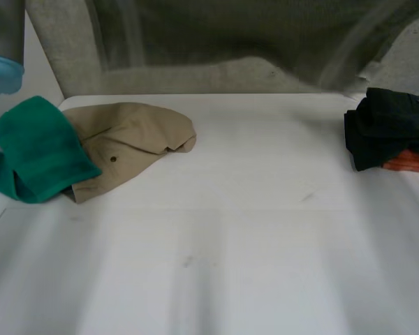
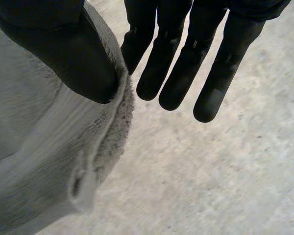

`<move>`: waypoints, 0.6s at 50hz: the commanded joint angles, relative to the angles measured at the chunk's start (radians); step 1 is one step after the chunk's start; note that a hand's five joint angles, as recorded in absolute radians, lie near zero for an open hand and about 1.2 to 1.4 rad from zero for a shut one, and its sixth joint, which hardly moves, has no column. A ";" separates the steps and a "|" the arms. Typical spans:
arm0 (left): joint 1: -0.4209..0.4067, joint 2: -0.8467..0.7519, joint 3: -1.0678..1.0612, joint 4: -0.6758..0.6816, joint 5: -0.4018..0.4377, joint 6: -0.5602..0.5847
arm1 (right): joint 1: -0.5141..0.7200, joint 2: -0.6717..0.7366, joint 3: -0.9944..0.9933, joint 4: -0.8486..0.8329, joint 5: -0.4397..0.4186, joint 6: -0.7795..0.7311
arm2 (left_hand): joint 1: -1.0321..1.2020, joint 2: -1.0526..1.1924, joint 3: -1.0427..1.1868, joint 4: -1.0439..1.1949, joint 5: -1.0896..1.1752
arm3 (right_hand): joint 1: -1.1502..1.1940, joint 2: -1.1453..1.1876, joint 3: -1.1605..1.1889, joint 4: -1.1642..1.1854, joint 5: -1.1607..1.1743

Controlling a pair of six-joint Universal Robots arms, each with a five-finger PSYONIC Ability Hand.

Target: Fold the laundry.

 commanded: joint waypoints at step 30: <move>-0.009 0.196 -1.123 -0.513 -0.032 0.470 | -0.170 -0.031 0.679 0.870 -0.117 -0.829 | 0.250 0.201 0.214 0.202 0.246 | 0.272 0.224 0.215 0.202 0.224</move>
